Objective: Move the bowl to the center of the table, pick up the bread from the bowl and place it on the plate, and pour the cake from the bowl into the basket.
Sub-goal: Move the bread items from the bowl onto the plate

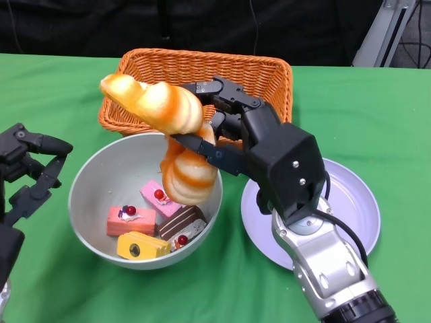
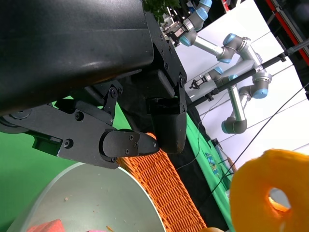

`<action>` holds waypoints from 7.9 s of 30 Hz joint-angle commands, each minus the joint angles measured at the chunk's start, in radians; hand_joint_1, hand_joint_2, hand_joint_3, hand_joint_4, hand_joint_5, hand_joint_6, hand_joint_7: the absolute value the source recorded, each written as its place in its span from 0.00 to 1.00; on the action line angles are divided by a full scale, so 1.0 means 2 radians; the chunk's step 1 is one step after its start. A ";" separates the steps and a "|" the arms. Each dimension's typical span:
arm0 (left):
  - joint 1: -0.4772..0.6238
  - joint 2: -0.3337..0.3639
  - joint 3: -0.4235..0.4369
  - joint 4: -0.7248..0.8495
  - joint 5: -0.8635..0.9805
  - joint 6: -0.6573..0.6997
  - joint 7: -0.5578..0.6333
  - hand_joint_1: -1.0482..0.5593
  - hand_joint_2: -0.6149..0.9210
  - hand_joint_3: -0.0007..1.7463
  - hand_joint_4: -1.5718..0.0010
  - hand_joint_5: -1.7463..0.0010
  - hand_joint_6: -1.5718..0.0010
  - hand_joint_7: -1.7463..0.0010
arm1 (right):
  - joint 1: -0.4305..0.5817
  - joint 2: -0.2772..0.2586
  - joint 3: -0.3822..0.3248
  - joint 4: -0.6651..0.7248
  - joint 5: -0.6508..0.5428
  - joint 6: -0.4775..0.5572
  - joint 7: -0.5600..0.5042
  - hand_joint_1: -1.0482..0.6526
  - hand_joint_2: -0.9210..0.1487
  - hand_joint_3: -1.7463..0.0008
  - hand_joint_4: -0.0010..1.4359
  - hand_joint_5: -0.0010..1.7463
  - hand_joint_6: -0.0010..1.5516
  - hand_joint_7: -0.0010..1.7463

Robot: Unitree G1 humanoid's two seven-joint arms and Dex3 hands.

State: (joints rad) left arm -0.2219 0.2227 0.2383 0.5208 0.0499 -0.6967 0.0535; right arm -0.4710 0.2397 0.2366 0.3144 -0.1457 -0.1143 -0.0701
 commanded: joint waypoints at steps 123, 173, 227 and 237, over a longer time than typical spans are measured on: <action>-0.021 0.029 0.002 0.053 -0.036 -0.022 -0.034 0.50 1.00 0.19 0.48 0.12 0.48 0.38 | 0.133 -0.198 -0.116 -0.029 -0.059 -0.127 -0.017 0.50 0.00 0.97 0.50 0.88 0.51 0.58; -0.022 0.040 0.005 0.072 -0.032 -0.040 -0.037 0.50 1.00 0.19 0.48 0.13 0.47 0.39 | 0.055 -0.321 -0.028 0.143 -0.293 -0.291 -0.223 0.53 0.06 1.00 0.55 0.75 0.61 0.43; -0.005 0.035 0.003 0.035 -0.036 -0.014 -0.043 0.51 1.00 0.19 0.48 0.14 0.47 0.40 | 0.017 -0.314 0.107 0.221 -0.355 -0.234 -0.289 0.53 0.08 1.00 0.58 0.60 0.71 0.20; -0.002 0.035 0.003 0.027 -0.032 -0.013 -0.042 0.50 1.00 0.18 0.47 0.14 0.46 0.40 | 0.033 -0.320 0.110 0.187 -0.358 -0.199 -0.246 0.51 0.08 1.00 0.56 0.61 0.72 0.15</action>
State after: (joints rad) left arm -0.2403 0.2805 0.2407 0.5889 -0.0100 -0.7231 -0.0307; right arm -0.4282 -0.3721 0.4490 0.6932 -0.8611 -0.5319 -0.5886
